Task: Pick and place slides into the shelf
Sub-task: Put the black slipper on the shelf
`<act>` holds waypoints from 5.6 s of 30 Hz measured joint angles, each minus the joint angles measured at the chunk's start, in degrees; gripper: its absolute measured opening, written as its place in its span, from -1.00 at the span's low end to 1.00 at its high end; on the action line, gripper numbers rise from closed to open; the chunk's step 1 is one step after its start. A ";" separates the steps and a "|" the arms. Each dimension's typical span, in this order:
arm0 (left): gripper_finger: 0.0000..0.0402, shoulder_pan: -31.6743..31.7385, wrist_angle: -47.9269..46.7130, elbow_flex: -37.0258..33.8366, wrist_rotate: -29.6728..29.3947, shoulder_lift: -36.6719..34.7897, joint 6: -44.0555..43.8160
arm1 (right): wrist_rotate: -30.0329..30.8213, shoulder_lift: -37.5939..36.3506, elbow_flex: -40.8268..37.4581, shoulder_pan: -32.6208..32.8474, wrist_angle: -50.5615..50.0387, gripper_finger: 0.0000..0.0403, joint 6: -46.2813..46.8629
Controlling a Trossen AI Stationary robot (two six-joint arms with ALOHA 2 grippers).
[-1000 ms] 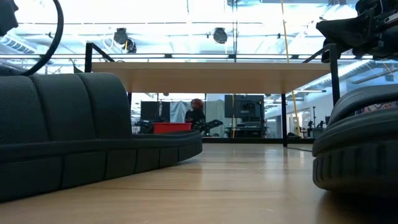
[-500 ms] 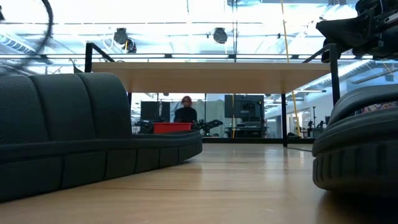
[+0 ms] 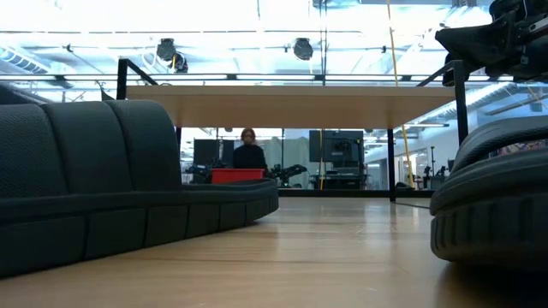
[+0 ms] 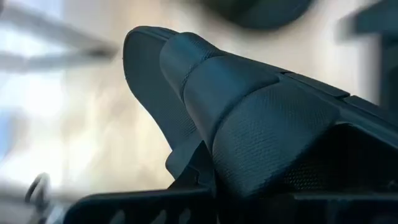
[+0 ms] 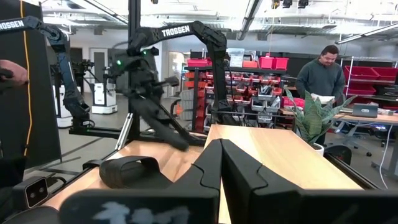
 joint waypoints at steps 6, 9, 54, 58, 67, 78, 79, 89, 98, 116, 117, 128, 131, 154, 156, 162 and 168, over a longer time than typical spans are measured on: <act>-1.00 1.55 13.14 3.18 -16.06 0.00 21.75 | 0.01 0.00 -0.02 0.00 0.02 -1.00 0.00; -1.00 3.48 15.37 3.55 -25.48 0.00 30.74 | -0.01 0.00 0.00 0.00 0.75 -1.00 0.00; -1.00 47.15 6.50 11.33 -26.85 6.84 36.17 | 0.06 -0.02 -0.02 0.00 3.43 -1.00 3.44; -1.00 48.55 3.37 11.31 -26.95 7.73 32.27 | 0.06 -0.01 -0.01 0.00 3.41 -1.00 3.45; -1.00 49.95 -1.19 11.31 -25.15 7.87 25.53 | 0.07 -0.01 -0.01 0.00 3.41 -1.00 3.45; -1.00 52.12 1.53 11.38 -20.07 8.04 26.70 | 0.06 0.00 -0.02 0.00 3.39 -1.00 3.45; -1.00 52.23 2.15 11.38 -19.57 8.04 27.28 | 0.06 0.00 -0.01 0.00 3.39 -1.00 3.45; -0.75 53.62 5.57 11.38 -15.28 8.04 27.87 | -0.07 -0.01 -0.02 0.00 3.39 -1.00 3.46; -0.22 53.71 9.37 11.35 -10.15 8.11 34.04 | -0.12 -0.01 -0.02 0.00 3.37 -1.00 3.47; 0.11 52.53 9.74 11.35 -9.15 7.56 50.05 | -0.16 -0.02 0.00 0.00 3.19 -1.00 3.48; 0.10 52.53 9.84 11.35 -9.15 7.56 50.60 | -0.16 -0.01 -0.02 0.01 3.19 -1.00 3.46; 0.06 52.42 11.97 14.32 -7.99 7.67 49.99 | -0.16 0.00 -0.01 0.00 3.19 -1.00 3.46; 0.06 52.42 11.69 16.36 -7.86 7.69 45.73 | -0.16 0.00 -0.02 0.00 3.19 -1.00 3.46; 0.06 51.77 7.84 17.85 -6.13 7.69 52.07 | -0.18 0.00 -0.02 0.00 2.97 -1.00 3.48; 0.06 51.54 7.84 17.85 -6.87 7.69 53.56 | -0.18 0.00 -0.02 0.00 2.95 -1.00 3.45; 0.07 50.47 7.96 17.86 -6.35 7.67 56.71 | -0.18 -0.01 -0.02 0.00 2.95 -1.00 3.48; 0.11 49.67 8.03 17.87 -8.24 7.67 58.08 | -0.18 -0.01 -0.01 0.01 2.93 -1.00 3.47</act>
